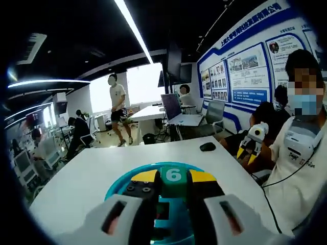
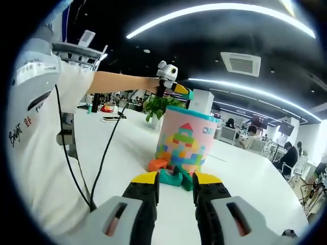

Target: Arrange the toys in the designated storage area by placing each visible toy with the group until no toy remains scattered across the table.

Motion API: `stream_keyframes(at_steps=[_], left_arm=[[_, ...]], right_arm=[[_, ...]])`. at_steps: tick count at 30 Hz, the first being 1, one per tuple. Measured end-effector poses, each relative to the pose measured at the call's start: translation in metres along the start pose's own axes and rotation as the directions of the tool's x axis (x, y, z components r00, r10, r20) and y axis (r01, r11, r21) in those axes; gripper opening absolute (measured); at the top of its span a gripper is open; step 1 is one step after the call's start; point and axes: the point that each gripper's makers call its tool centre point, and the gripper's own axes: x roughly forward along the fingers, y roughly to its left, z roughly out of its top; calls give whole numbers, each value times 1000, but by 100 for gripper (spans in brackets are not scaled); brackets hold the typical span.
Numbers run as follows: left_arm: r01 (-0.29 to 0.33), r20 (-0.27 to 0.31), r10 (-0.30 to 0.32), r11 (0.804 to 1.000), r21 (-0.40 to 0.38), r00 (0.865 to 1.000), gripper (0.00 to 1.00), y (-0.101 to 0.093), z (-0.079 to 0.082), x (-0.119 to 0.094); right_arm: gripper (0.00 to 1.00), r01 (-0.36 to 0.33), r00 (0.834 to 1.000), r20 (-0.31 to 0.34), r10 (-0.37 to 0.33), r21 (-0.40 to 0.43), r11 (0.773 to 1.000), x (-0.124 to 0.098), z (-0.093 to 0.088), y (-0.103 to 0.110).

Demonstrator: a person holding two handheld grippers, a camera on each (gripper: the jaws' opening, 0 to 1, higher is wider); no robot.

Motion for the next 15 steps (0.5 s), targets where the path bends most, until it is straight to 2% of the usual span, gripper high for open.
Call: stream_keyframes(at_steps=[2, 5, 6, 8, 15], left_arm=[[8, -24, -8, 1000, -13, 1000, 22, 6, -8, 4], [9, -28, -9, 1000, -13, 1000, 22, 7, -10, 5], [15, -47, -16, 1000, -28, 999, 22, 14, -21, 9], [15, -56, -18, 999, -42, 998, 22, 16, -28, 11], [-4, -91, 0, 999, -51, 996, 22, 28, -43, 3]], right_arm=[[26, 0, 1000, -2, 0, 9, 1000, 0, -2, -1], [26, 0, 1000, -2, 0, 10, 1000, 0, -2, -1], [26, -1, 1000, -6, 1, 11, 1000, 0, -4, -2], [26, -3, 1000, -6, 3, 22, 1000, 2, -5, -6], [25, -3, 1000, -7, 3, 44, 999, 7, -9, -12]])
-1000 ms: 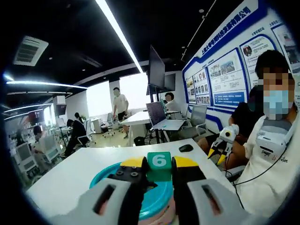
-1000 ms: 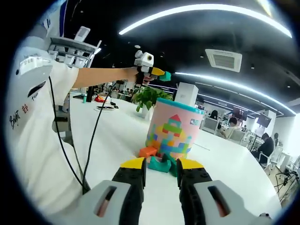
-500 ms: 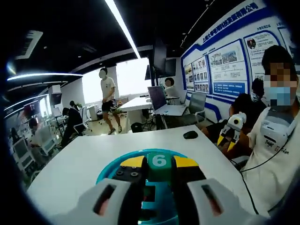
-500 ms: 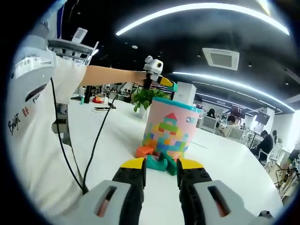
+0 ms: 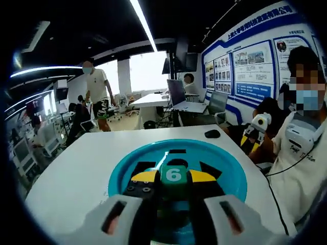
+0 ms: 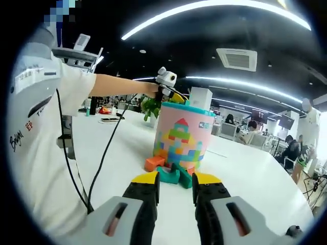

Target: Arrange the toys in the designated storage area by placing each visible toy with the group until no toy remains scattered across the table.

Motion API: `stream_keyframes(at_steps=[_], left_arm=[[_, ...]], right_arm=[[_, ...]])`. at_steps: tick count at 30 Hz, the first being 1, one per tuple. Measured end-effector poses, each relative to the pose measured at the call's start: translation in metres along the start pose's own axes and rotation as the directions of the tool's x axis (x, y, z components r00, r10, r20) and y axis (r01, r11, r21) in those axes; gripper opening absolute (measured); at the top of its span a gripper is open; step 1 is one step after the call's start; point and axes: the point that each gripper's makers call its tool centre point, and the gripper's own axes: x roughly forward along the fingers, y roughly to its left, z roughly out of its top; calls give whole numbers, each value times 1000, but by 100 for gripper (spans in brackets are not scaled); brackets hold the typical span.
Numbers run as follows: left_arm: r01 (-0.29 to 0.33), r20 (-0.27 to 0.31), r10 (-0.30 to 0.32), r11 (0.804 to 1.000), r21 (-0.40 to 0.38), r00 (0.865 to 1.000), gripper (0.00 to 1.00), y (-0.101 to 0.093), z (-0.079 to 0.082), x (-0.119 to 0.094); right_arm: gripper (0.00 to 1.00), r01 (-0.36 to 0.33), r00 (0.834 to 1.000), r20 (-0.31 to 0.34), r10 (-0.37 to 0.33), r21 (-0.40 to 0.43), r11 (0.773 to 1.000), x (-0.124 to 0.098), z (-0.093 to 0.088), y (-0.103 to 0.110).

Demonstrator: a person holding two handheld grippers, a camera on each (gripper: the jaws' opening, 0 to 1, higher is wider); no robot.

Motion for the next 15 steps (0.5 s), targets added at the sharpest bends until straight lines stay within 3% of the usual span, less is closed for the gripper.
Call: stream_keyframes(at_steps=[5, 6, 11, 15], left_arm=[[-1, 17, 1, 1000, -8, 1000, 23, -6, -4, 2], [-19, 12, 19, 999, -48, 1000, 26, -5, -5, 2], [-36, 17, 36, 999, -33, 999, 25, -10, -4, -2], [-67, 61, 70, 997, -48, 996, 31, -9, 4, -12]], right_arm=[[25, -9, 1000, -3, 9, 3, 1000, 2, -2, 5], [25, -9, 1000, -4, 9, 2, 1000, 2, -2, 6], [25, -2, 1000, -3, 2, 2, 1000, 0, -2, 4], [25, -6, 1000, -3, 6, -3, 1000, 0, -2, 6]])
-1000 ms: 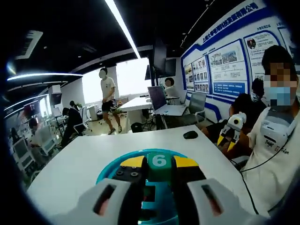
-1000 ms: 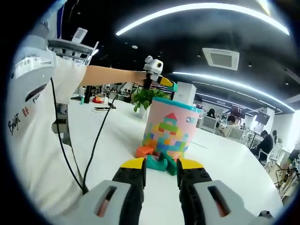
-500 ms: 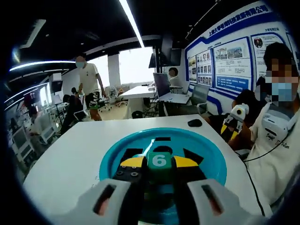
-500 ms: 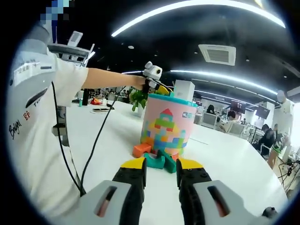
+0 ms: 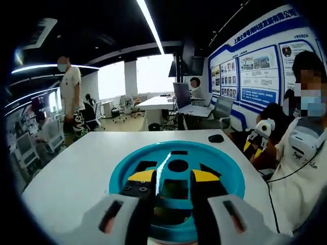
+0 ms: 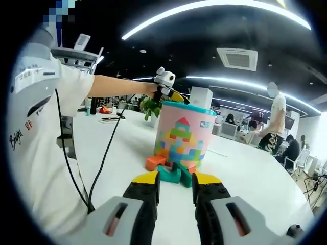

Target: Arrange the toys in the designated storage area by placing each visible toy with the group until no toy remains scattered across the table.

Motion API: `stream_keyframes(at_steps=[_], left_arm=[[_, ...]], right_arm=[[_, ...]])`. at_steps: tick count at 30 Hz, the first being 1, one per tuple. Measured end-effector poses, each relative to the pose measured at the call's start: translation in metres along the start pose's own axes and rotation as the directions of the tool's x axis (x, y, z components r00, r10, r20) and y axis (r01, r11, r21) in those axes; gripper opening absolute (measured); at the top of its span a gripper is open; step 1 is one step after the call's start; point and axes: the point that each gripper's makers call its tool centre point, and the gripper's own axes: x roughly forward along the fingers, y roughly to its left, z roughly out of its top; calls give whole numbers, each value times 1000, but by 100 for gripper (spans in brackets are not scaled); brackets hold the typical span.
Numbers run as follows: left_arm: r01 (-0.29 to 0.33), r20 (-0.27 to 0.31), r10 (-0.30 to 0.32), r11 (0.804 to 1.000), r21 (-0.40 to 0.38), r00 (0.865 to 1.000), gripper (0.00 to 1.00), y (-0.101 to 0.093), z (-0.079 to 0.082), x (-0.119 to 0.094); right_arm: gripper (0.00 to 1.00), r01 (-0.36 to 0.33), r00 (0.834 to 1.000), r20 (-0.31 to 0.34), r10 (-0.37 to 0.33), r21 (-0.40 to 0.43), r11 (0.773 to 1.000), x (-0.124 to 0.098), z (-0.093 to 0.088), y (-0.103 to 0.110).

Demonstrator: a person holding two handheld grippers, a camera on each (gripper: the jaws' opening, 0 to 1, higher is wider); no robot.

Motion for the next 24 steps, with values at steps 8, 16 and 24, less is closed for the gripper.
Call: stream_keyframes(at_steps=[8, 16, 24], left_arm=[[-38, 43, 36, 999, 35, 998, 36, -23, 12, -10], [-97, 87, 90, 993, 73, 992, 38, -41, 26, -20], [-111, 85, 108, 993, 27, 990, 38, -80, 31, -28]], right_arm=[[25, 24, 1000, 0, -24, 5, 1000, 0, 3, -4], [25, 31, 999, 13, -31, -29, 999, -5, 13, 1], [25, 55, 999, 5, -54, -45, 997, -15, 11, -2]])
